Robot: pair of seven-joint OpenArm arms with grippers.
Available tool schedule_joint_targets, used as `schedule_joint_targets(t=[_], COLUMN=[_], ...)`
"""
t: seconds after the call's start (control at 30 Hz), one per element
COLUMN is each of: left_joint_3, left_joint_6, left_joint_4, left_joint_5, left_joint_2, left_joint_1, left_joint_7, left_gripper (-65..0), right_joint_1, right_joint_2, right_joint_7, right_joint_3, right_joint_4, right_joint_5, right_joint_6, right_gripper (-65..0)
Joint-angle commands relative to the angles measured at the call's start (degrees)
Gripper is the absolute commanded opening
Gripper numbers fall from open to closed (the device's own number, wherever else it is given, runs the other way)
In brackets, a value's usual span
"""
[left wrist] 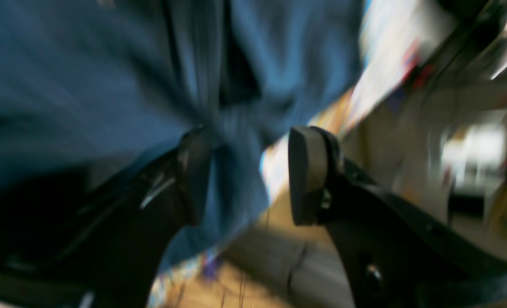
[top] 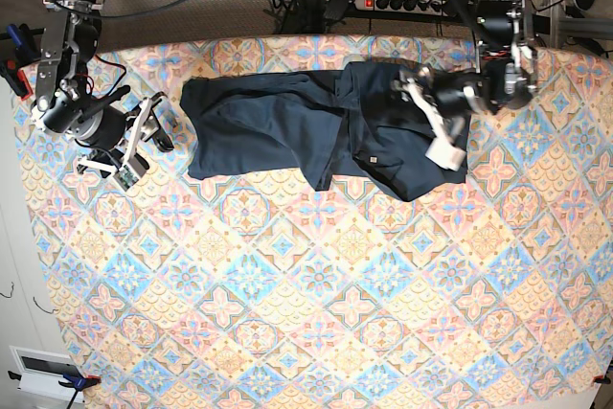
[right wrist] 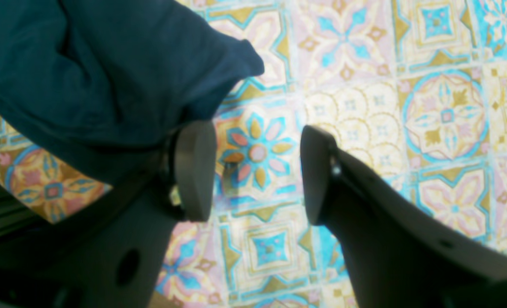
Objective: Layout the t-shirt on the table in an organized manner, then fold the t-shirt properly
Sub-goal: 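Grasp the strip end with the left gripper and fold it toward the middle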
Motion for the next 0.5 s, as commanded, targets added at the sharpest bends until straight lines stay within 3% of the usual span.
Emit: schedule_joint_targets(t=[0.0,0.2,0.37,0.47], left_joint_3=[-3.78,-19.25,-20.39,-19.16], left_joint_6=[0.13,0.13,0.48,0.48], left_joint_4=[0.62,-5.71,-16.7,-23.91], left_joint_5=[-1.48,-5.43,-4.99,-4.64], left_joint_2=[-1.08,-0.9,-0.9,1.3], left_joint_1=[0.03,-1.56,-7.01,-11.67], left_joint_7=[-1.09,-2.93,-6.19,-6.54], left_gripper=[-37.9,-37.9,-37.9,-37.9], right_joint_1=[0.7,0.7,0.7,0.7], right_joint_2=[0.83,0.83,0.83,0.83], right_joint_7=[0.99,0.99,0.99,0.99], right_joint_3=[0.48,0.48,0.48,0.48], right_joint_4=[1.03,1.03,1.03,1.03], right_joint_5=[0.81,0.81,0.81,0.81], right_joint_6=[-0.03,-0.03,-0.03,-0.03], right_gripper=[-35.1,-35.1,-35.1,-35.1])
